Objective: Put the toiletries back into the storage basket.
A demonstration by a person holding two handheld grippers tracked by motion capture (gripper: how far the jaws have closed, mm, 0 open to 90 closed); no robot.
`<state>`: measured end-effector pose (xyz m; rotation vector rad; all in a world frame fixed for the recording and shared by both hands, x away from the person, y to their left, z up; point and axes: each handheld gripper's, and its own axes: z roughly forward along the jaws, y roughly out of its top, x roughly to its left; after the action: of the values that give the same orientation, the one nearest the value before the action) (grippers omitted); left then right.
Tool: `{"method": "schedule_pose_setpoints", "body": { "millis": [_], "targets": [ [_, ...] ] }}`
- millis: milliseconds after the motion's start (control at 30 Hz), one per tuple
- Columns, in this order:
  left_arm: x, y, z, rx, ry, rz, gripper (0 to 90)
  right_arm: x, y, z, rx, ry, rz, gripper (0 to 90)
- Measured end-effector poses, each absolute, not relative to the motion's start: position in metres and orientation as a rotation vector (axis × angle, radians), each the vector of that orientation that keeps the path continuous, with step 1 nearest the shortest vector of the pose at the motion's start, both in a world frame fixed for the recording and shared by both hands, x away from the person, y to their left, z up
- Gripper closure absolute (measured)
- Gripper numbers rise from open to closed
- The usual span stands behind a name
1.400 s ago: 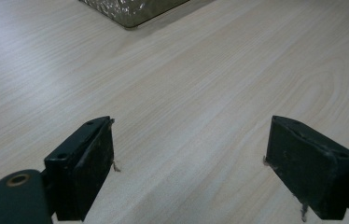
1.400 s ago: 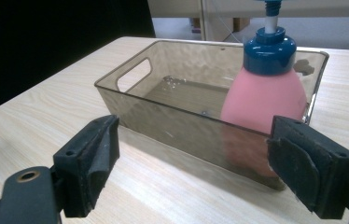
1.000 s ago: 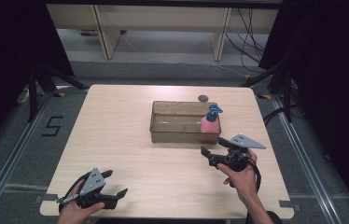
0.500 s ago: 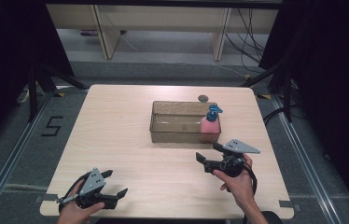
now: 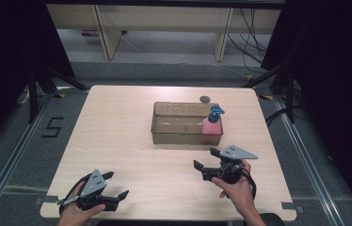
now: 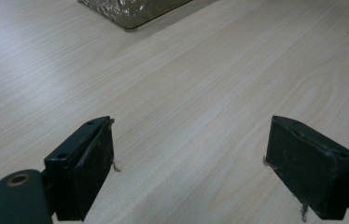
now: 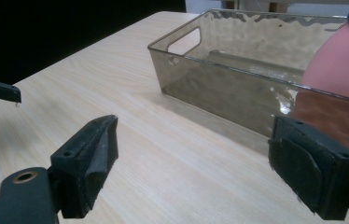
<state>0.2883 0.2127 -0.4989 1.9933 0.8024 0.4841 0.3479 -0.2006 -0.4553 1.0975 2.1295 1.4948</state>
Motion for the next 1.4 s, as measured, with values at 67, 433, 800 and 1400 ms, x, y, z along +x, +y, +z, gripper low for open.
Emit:
{"method": "schedule_pose_setpoints", "body": {
  "millis": [67,433,800,1400],
  "targets": [
    [0.289,0.213,-0.498,2.005,0.797,0.490,14.8,0.345,-0.198,-0.457,1.119,2.150,1.510,16.7],
    [0.289,0.212,-0.499,1.986,0.793,0.477,14.8,0.336,-0.195,-0.460,1.104,2.182,1.526,15.7],
    [0.288,0.212,-0.499,1.988,0.797,0.474,14.8,0.325,-0.192,-0.465,1.123,2.197,1.537,15.6],
    [0.288,0.211,-0.499,1.992,0.799,0.474,14.8,0.310,-0.193,-0.469,1.093,2.233,1.549,15.6]
  ]
}}
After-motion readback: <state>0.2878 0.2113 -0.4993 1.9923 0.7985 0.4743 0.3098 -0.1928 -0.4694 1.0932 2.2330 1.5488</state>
